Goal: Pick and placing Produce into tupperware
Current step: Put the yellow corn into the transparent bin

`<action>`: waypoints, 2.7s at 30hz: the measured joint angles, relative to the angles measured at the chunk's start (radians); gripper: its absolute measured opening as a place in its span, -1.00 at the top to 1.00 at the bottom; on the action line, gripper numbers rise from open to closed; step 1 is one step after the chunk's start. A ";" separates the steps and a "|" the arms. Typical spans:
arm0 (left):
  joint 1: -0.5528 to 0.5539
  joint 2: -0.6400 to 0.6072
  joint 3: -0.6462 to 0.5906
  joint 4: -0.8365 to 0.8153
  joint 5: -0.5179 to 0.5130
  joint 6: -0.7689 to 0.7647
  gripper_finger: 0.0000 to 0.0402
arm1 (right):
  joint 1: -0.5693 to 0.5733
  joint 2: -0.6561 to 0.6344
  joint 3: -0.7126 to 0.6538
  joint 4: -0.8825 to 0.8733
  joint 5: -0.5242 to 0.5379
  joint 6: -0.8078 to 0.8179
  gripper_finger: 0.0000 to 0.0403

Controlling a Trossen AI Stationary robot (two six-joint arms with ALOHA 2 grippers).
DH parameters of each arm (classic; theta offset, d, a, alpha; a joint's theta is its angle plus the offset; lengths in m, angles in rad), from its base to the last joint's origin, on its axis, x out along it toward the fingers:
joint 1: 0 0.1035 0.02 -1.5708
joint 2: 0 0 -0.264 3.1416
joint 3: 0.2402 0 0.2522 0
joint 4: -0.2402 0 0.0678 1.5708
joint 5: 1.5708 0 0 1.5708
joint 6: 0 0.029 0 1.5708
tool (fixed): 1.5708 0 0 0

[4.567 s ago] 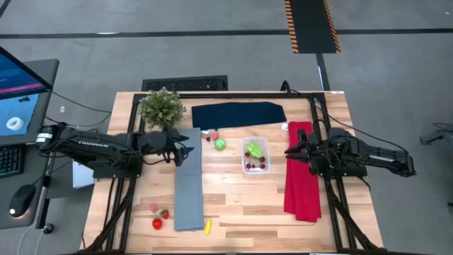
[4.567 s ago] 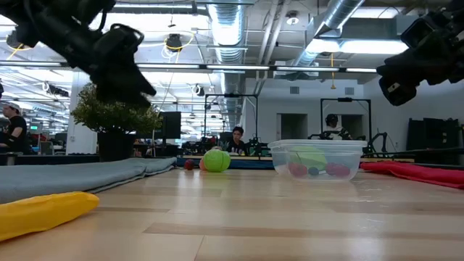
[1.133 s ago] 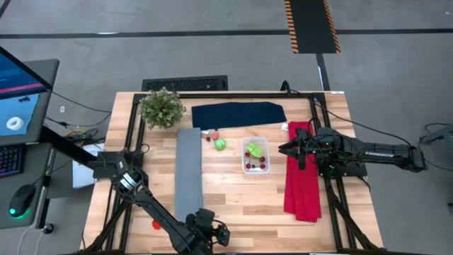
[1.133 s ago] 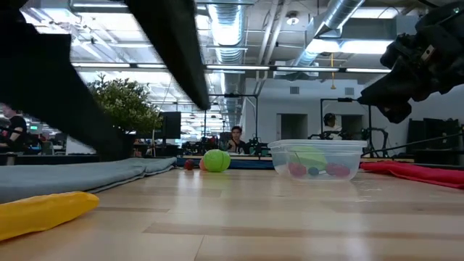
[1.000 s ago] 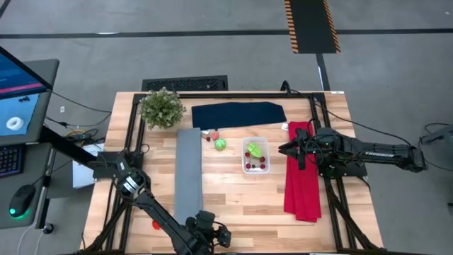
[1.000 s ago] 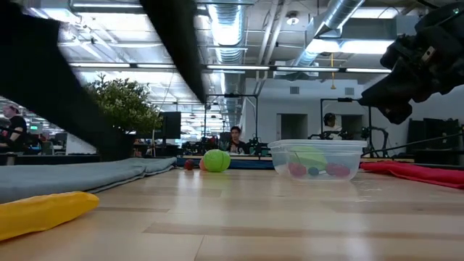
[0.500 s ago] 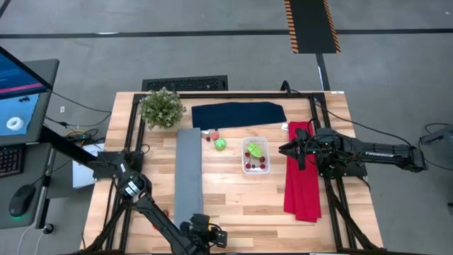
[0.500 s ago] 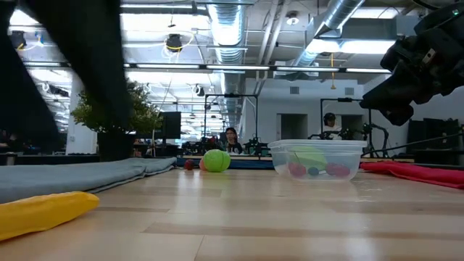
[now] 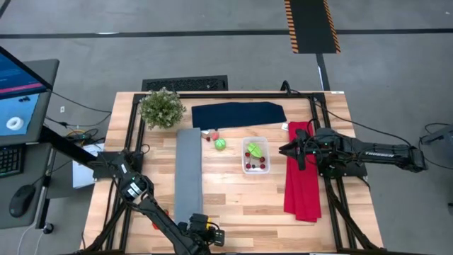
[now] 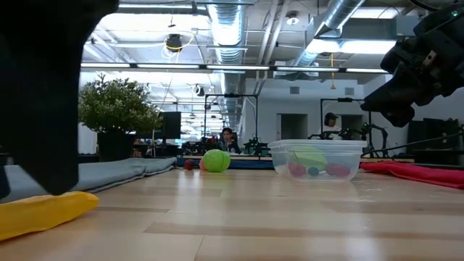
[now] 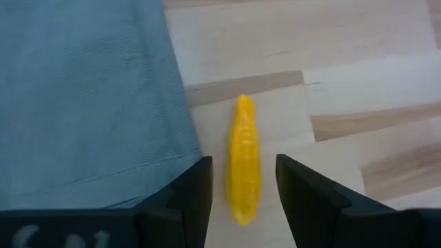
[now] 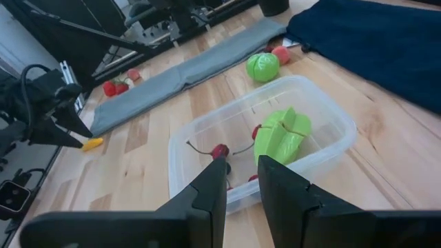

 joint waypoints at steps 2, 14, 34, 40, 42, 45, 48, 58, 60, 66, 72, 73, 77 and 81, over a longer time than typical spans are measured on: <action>0.003 0.000 0.000 0.003 0.003 0.021 0.26 | 0.000 0.000 0.000 0.000 0.000 0.000 0.47; 0.036 0.036 0.001 0.027 0.088 0.098 0.26 | 0.000 0.000 0.000 -0.008 0.000 0.000 0.47; 0.049 0.039 0.040 -0.027 -0.020 0.172 0.84 | 0.000 0.002 0.000 -0.031 0.000 0.000 0.47; 0.096 -0.017 0.041 -0.022 -0.135 0.278 0.83 | 0.000 0.002 0.000 -0.032 0.000 0.000 0.47; 0.118 -0.039 0.041 -0.015 -0.187 0.336 0.83 | 0.000 0.002 0.000 -0.032 0.000 0.000 0.47; 0.161 -0.077 0.041 0.013 -0.234 0.460 0.83 | 0.000 0.002 0.000 -0.032 0.000 0.000 0.47; 0.210 -0.103 0.041 0.072 -0.235 0.640 0.83 | 0.000 0.002 0.000 -0.032 0.000 0.000 0.47; 0.391 -0.151 0.041 0.323 -0.202 1.190 0.84 | 0.000 0.002 0.000 -0.032 0.000 0.000 0.47; 0.427 -0.151 0.041 0.363 -0.185 1.265 0.84 | 0.000 0.002 0.000 -0.032 0.000 0.000 0.47; 0.510 -0.151 0.041 0.403 -0.168 1.442 0.85 | 0.000 0.002 0.000 -0.032 0.000 0.000 0.47; 0.587 -0.151 0.037 0.515 -0.002 1.605 0.94 | 0.000 0.002 0.000 -0.032 0.000 0.000 0.47; 0.598 -0.151 0.031 0.546 0.007 1.623 0.94 | 0.000 0.002 0.000 -0.032 0.000 0.000 0.47; 0.628 -0.151 0.029 0.559 -0.031 1.645 0.90 | 0.000 0.002 0.000 -0.032 0.000 0.000 0.47; 0.649 -0.150 0.028 0.507 -0.029 1.640 0.87 | 0.000 0.002 0.000 -0.032 0.000 0.000 0.47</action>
